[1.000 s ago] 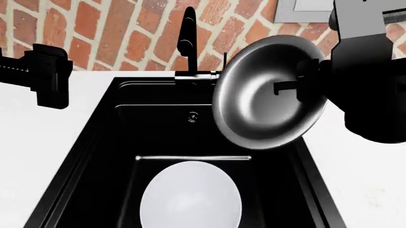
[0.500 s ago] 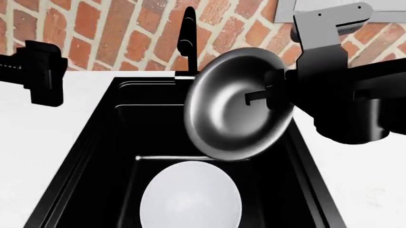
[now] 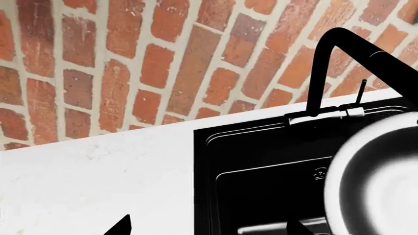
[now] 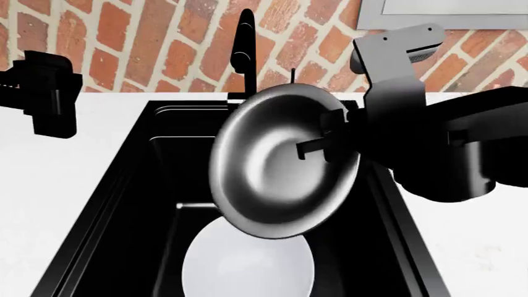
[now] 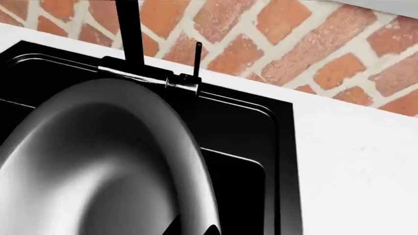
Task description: Stack the bowls in the sink.
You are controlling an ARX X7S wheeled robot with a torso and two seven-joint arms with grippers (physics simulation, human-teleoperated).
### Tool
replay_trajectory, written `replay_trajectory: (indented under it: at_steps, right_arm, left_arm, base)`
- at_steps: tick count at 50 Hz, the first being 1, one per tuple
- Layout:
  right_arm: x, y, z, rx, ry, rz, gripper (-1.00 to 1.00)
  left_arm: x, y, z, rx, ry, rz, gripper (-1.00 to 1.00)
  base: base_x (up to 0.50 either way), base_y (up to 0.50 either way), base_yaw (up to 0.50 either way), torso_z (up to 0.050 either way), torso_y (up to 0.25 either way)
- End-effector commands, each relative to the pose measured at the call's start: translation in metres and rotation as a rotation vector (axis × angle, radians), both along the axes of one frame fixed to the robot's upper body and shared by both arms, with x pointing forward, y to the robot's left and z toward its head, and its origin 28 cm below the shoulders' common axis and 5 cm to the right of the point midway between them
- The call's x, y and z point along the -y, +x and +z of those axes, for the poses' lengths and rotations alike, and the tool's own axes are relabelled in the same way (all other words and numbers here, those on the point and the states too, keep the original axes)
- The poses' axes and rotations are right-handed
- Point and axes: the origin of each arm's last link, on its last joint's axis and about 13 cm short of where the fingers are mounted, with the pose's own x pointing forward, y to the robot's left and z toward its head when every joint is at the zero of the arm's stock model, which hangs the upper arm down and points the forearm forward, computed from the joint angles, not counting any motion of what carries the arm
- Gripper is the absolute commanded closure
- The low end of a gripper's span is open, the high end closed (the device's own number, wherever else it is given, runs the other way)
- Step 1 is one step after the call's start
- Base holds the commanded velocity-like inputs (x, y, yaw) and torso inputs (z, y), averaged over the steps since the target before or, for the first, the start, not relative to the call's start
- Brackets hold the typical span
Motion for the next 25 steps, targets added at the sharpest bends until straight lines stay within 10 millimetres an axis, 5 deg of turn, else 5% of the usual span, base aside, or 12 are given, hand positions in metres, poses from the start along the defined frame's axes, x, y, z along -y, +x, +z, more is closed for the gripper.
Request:
replay_trajectory:
  at_steps: [1, 25]
  right_arm:
    - [-0.0013, -0.0054, 0.0012, -0.017, 0.007, 0.055, 1.0]
    - [-0.0054, -0.0106, -0.006, -0.084, 0.022, 0.141, 1.0]
  left_arm:
    - [-0.0005, -0.0004, 0.0001, 0.0, 0.001, 0.001, -1.0]
    - [-0.0003, -0.0017, 0.0012, 0.002, 0.0, 0.002, -1.0]
  base:
    - [0.0, 0.0, 0.0, 0.0, 0.0]
    - [0.0, 0.0, 0.0, 0.0, 0.0]
